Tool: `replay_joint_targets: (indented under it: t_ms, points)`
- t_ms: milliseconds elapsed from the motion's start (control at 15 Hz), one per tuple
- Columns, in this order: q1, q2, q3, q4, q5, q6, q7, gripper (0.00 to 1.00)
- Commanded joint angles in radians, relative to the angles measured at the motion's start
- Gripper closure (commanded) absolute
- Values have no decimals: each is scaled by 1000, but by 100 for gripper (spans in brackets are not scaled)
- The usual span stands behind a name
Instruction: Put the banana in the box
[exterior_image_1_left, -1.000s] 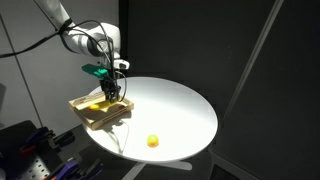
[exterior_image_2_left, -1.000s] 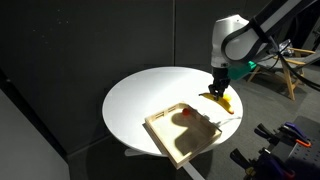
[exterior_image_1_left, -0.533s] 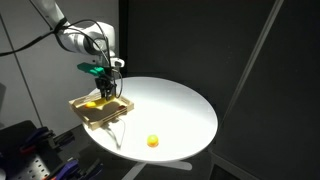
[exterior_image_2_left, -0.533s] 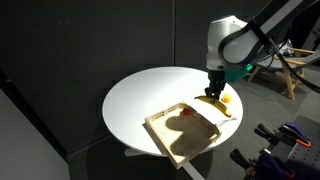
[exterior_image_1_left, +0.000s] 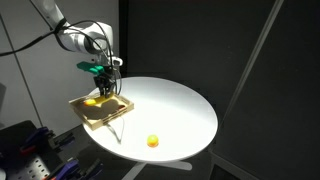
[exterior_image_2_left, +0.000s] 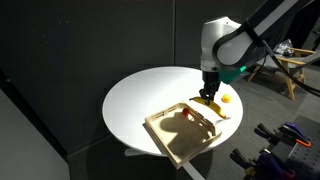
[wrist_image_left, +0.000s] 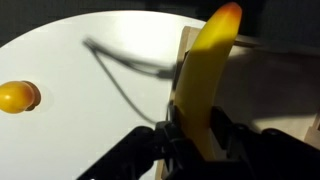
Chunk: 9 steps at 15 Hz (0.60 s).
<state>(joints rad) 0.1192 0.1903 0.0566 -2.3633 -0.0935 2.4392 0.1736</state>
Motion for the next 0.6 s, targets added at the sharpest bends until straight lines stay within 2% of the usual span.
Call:
replay_joint_targets:
  t_ms: [0,533]
  points:
    - [8,42,2,63,-4,-32,25,88]
    - [39,110,3,129,-8,-40,44,88]
